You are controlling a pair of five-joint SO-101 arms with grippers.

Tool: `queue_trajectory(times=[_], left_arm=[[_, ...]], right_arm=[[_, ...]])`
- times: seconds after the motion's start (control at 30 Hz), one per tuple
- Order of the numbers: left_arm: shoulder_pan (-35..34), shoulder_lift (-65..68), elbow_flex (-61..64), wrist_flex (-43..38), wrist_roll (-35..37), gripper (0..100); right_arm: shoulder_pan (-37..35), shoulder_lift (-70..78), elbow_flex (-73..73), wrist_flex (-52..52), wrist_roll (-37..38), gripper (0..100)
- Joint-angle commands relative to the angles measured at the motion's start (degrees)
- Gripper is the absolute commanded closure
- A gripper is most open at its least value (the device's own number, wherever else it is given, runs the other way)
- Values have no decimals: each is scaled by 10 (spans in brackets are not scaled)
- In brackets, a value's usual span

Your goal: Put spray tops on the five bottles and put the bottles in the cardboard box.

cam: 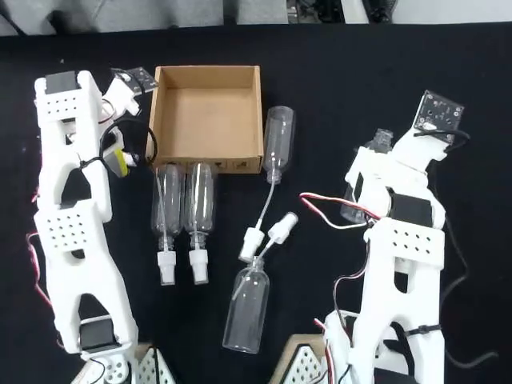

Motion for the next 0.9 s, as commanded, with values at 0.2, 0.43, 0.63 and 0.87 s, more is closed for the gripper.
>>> queue_trajectory(times=[0.2,0.43,0.63,0.87], left_arm=[[26,60,-108,5,-4,770],[25,103,-119,6,-5,805],[23,122,-116,8,-5,874],[21,120,-115,53,0,923]], right_arm=[[10,-21,-3,-14,0,917],[10,-21,-3,-14,0,917],[10,-21,-3,-14,0,917],[10,-21,-3,-14,0,917]])
